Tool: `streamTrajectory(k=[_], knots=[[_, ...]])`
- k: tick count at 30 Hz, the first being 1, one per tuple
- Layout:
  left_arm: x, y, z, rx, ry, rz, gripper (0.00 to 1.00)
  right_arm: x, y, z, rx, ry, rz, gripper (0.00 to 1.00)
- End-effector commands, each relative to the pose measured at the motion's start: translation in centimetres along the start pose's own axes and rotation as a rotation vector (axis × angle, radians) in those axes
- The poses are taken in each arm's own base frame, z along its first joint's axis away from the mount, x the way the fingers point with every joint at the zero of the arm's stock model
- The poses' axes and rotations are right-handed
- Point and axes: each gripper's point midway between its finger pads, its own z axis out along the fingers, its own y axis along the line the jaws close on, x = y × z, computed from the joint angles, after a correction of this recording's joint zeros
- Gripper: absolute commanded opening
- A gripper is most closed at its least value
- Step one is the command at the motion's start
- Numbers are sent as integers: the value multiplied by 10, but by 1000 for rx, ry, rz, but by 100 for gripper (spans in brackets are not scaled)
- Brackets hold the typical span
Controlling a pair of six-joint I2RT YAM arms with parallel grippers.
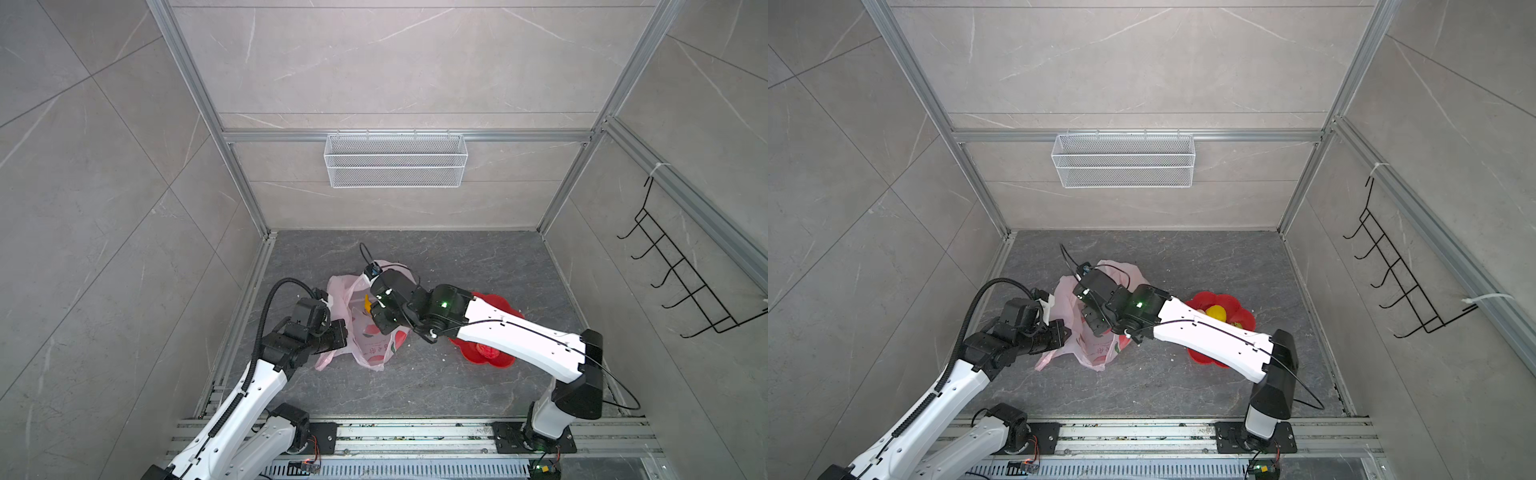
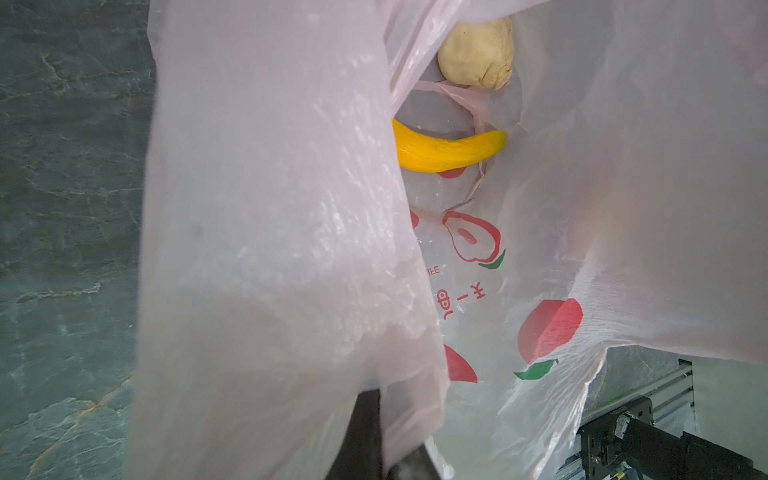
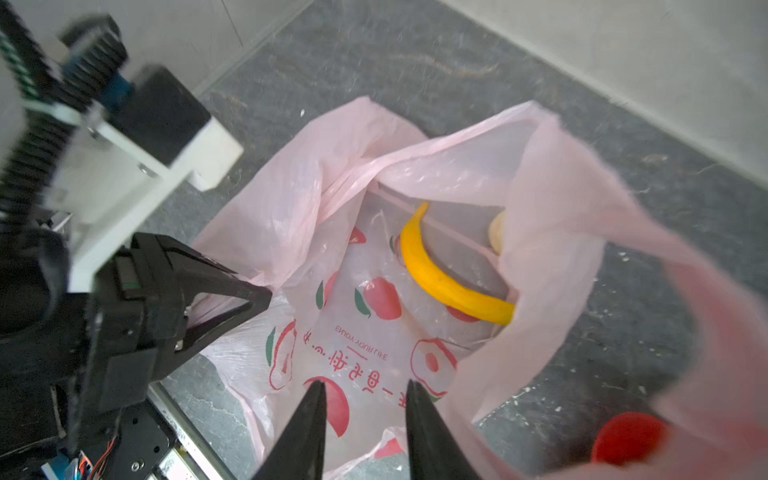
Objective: Take the fake fruits out of the plastic bag
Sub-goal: 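Raise the right gripper away from the red plate toward the bag, then move the right gripper over the bag opening held by the left gripper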
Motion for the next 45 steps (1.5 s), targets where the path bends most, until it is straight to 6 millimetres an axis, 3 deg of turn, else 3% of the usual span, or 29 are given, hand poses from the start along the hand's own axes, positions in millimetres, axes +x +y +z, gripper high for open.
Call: streamTrajectory(k=[1, 9, 13, 16, 23, 34, 36, 39, 45], knots=[[-4, 0, -1, -1, -26, -18, 0, -4, 22, 13, -80, 5, 42, 34], [-12, 1, -2, -9, -72, -31, 0, 16, 22, 76, -25, 127, 12, 28], [-13, 4, -4, -27, -85, -48, 0, 23, 3, 104, -24, 160, 54, 27], [-13, 8, -3, -43, -89, -50, 0, 26, -17, 116, 9, 181, 33, 27], [-15, 12, 6, -72, -73, -42, 0, 38, -43, 138, 50, 244, -117, 30], [-15, 19, 17, -120, -48, -41, 0, 49, -61, 172, 80, 275, -165, 32], [-17, 17, 16, -115, -50, -43, 0, 45, -58, 166, 69, 269, -138, 32], [-21, 16, 13, -117, -59, -51, 0, 29, -55, 138, 67, 230, -82, 33], [-34, 7, 7, -90, -107, -55, 0, -14, -49, 39, 88, 105, -29, 40]])
